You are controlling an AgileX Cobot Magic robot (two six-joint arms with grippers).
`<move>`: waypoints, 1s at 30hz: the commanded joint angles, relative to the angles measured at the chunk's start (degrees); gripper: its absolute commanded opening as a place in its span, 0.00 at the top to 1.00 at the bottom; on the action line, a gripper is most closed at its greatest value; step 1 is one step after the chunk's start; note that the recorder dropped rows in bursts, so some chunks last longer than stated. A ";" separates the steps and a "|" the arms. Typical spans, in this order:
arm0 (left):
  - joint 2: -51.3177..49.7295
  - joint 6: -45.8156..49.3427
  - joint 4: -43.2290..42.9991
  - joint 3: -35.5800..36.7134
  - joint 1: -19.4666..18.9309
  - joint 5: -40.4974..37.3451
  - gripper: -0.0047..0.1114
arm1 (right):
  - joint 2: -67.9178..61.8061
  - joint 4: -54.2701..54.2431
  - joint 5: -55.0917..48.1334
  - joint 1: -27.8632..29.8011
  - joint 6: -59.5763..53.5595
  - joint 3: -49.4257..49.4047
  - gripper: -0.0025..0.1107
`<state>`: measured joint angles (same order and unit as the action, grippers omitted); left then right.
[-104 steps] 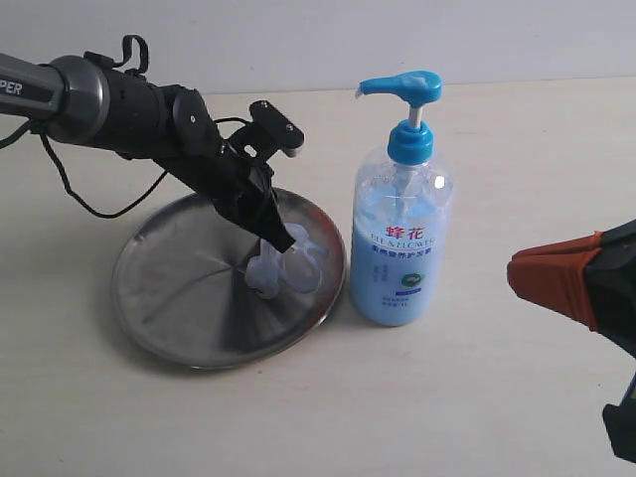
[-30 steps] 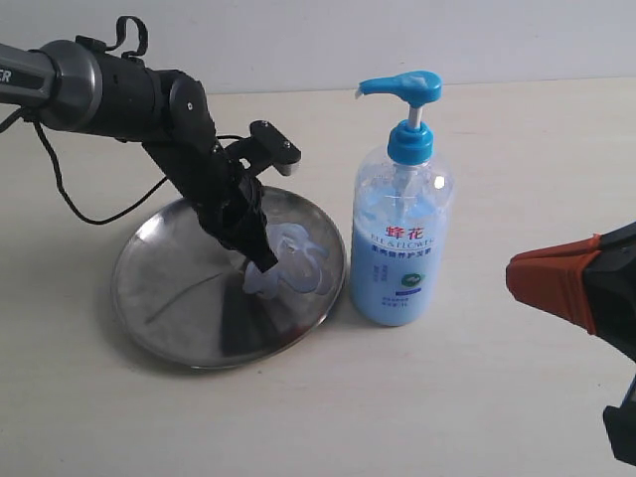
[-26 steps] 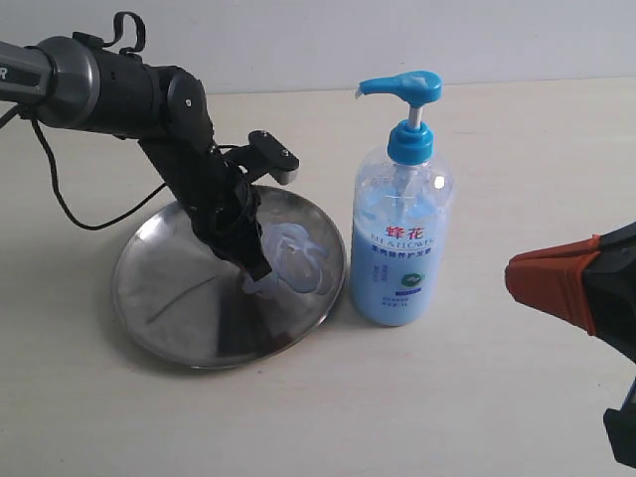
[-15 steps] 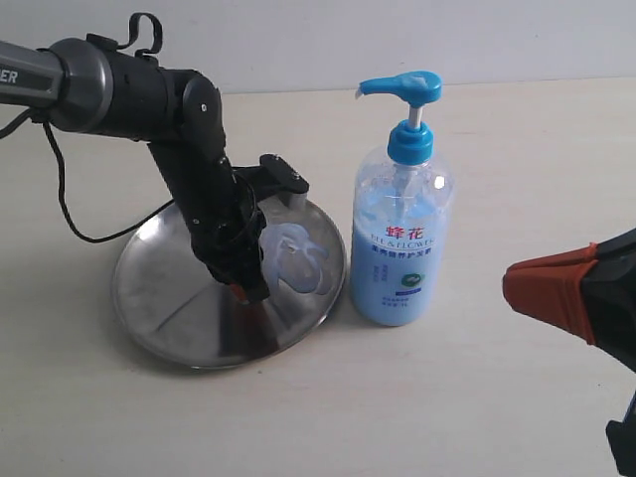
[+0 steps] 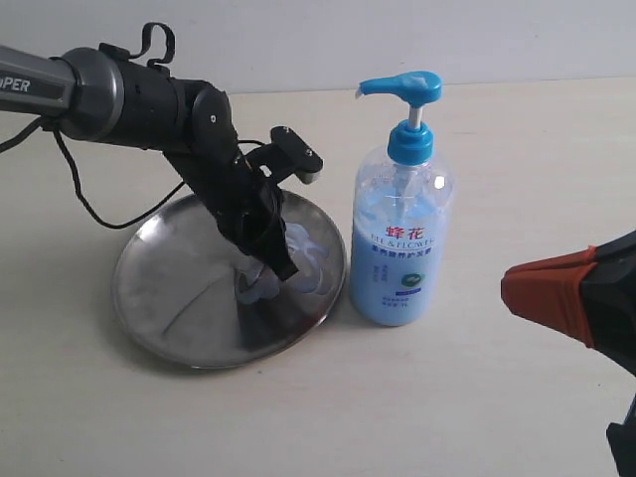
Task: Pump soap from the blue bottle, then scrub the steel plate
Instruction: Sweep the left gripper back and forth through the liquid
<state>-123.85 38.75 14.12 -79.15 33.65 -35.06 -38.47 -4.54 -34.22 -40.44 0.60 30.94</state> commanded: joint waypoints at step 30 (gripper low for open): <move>-3.76 -7.96 -7.72 1.08 0.13 -22.17 0.96 | 0.43 -2.10 -0.53 0.12 -3.13 0.01 0.98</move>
<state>-124.57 31.47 7.47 -79.93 33.65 -50.37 -38.47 -6.34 -34.71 -40.44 -2.07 30.94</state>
